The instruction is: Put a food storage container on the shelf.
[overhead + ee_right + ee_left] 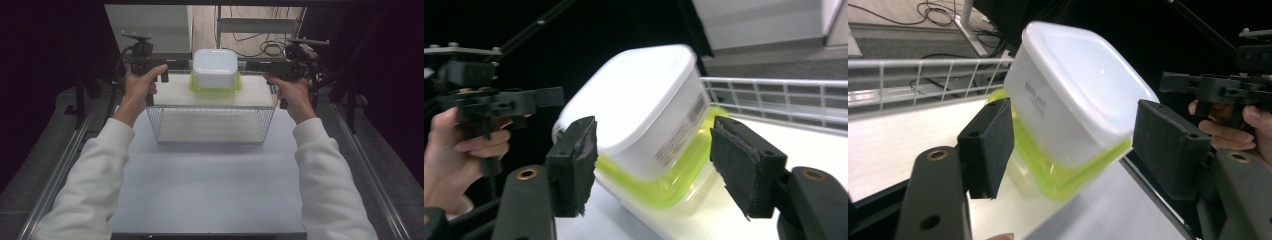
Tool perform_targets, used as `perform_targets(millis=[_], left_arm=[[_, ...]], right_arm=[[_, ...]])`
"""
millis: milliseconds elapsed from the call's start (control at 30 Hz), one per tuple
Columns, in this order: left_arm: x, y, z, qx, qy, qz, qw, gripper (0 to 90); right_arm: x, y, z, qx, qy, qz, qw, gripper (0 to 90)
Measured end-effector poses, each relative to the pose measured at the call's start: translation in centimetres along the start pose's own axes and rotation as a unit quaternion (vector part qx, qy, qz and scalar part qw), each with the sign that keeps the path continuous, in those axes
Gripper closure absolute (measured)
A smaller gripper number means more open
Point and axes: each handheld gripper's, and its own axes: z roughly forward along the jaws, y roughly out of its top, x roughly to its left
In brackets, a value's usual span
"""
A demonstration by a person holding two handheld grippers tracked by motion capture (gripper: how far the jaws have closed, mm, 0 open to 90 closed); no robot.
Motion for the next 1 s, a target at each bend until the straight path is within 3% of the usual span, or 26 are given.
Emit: perform_targets(millis=[133,267,400,533,833,1000], left_arm=[[-0.5,-1.3,-1.5,0.001,0.003,0.015,0.9999,29.4],[-1.1,-2.8,-2.7,0.007,0.008,0.036,0.9993,27.8],[-1.5,-4.8,-3.5,0.007,0.009,0.054,0.9985,26.7],[-1.7,-7.4,-4.0,0.02,0.03,0.082,0.996,25.7],[-0.4,-13.7,-4.5,0.035,0.023,0.074,0.9964,25.4],[0.1,-16.1,-4.7,0.044,0.025,0.068,0.9964,26.5]], right_arm=[[1.0,-1.3,-1.3,0.0,0.002,-0.029,0.9996,33.1],[1.4,-2.7,-2.5,-0.007,0.017,-0.033,0.9993,32.2],[1.9,-4.1,-3.2,-0.004,0.003,-0.056,0.9984,31.9],[2.1,-5.9,-3.7,0.003,-0.002,-0.076,0.9971,31.6],[1.9,-11.8,-4.9,0.015,0.004,-0.107,0.9941,30.6],[0.8,-15.2,-5.0,0.031,0.009,-0.097,0.9947,30.0]])
